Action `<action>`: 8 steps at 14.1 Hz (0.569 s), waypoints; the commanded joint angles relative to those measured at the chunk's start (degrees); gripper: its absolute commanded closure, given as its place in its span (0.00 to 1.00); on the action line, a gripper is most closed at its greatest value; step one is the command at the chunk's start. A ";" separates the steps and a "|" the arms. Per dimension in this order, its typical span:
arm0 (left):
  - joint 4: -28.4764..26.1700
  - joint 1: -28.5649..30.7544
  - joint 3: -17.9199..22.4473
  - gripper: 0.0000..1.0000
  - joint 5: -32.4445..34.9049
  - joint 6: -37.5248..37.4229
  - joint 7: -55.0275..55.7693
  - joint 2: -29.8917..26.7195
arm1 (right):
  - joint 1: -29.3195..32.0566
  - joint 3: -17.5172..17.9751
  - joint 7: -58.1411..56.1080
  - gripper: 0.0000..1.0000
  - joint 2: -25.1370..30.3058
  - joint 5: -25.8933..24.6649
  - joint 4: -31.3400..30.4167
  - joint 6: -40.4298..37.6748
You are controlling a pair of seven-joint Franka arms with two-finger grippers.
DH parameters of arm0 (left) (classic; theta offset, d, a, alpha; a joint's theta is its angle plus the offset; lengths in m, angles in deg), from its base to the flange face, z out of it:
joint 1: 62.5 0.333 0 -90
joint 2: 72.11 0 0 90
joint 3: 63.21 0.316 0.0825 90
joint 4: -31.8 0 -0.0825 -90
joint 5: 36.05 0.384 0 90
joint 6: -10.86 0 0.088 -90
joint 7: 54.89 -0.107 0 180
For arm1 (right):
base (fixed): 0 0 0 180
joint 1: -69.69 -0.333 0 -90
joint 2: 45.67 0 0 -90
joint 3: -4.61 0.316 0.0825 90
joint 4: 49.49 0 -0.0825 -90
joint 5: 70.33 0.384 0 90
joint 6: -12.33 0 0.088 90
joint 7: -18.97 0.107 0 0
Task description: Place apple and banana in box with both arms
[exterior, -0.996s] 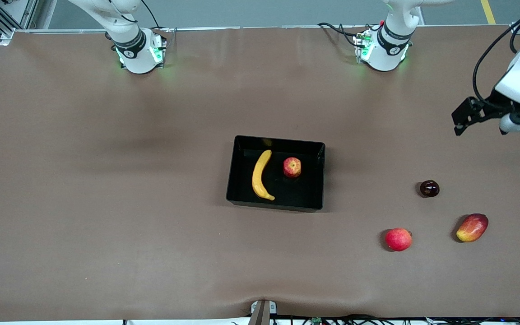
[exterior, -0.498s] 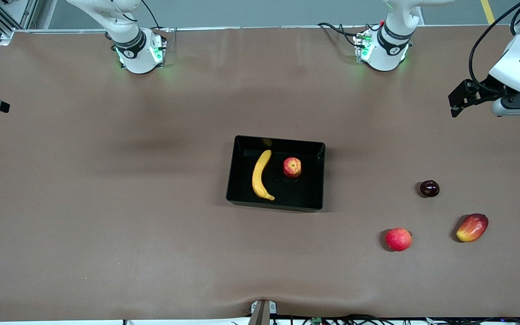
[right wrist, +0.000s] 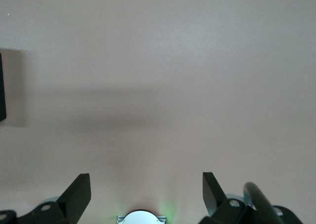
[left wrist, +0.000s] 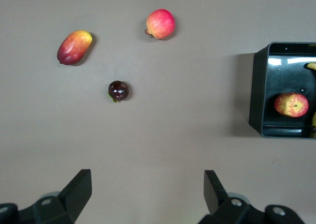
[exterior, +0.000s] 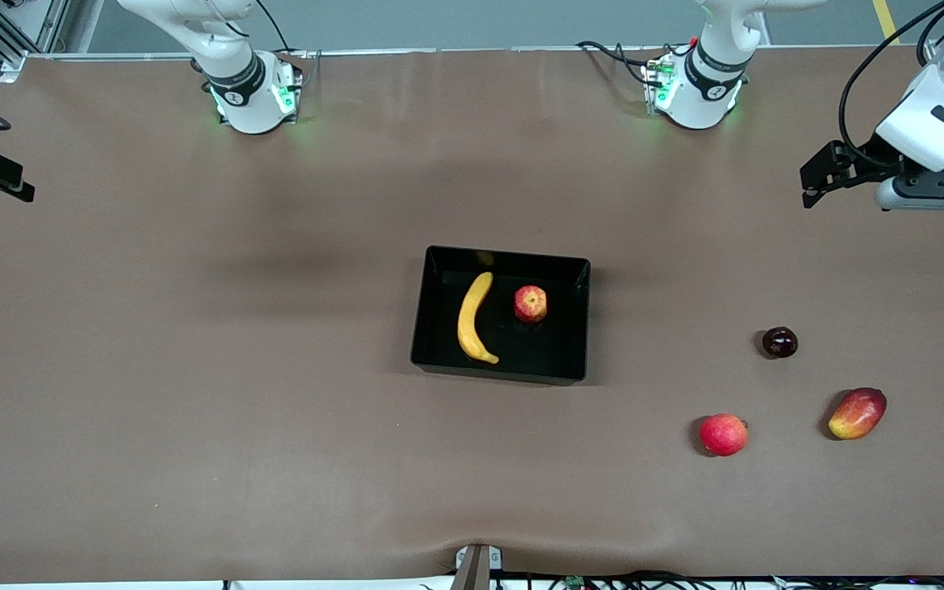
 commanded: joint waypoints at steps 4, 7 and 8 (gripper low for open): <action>2.32 0.43 0.72 0.00 -1.37 -0.83 -1.52 0.46 | 0.04 0.02 0.29 0.00 0.58 -1.25 0.28 -0.73; 3.38 0.43 0.72 0.00 -1.10 -0.83 -1.43 1.17 | 0.04 0.02 0.29 0.00 0.50 -1.25 0.28 -0.64; 3.73 0.52 0.72 0.00 -0.93 -0.83 -1.34 1.17 | 0.13 -0.07 0.29 0.00 0.58 -1.25 0.28 -0.73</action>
